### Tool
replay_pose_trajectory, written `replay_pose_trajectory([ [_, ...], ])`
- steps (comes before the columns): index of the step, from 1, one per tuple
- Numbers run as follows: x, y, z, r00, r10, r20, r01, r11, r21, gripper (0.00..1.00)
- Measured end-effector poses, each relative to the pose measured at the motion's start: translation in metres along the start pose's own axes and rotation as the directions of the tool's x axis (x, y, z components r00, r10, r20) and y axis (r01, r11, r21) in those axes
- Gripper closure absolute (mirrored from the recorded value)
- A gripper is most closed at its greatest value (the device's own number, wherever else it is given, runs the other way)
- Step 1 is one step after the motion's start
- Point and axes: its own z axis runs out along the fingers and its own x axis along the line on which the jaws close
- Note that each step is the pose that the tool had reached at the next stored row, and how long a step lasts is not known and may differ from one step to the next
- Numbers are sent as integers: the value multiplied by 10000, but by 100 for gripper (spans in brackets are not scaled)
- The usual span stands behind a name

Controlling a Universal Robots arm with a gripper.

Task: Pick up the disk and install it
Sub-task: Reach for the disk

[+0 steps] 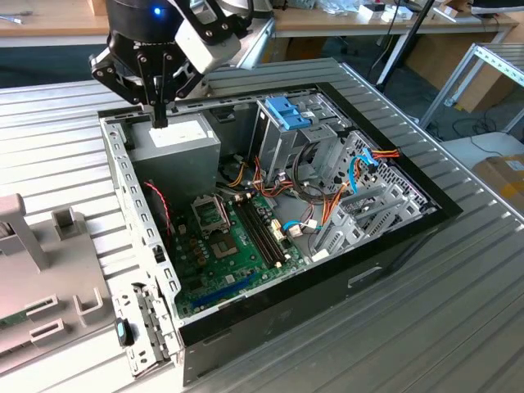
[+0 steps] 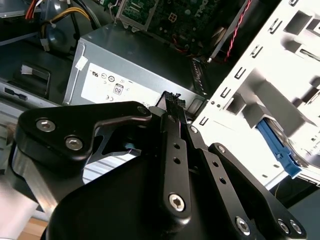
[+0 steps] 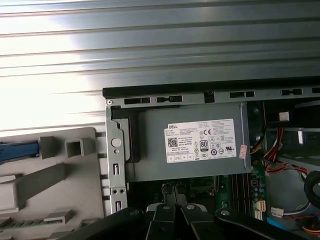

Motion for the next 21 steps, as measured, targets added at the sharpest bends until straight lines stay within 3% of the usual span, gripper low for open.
replay_pose_trajectory([
  [21, 196, -15, -5, 10000, 0, 0, 0, 10000, -1, 89],
])
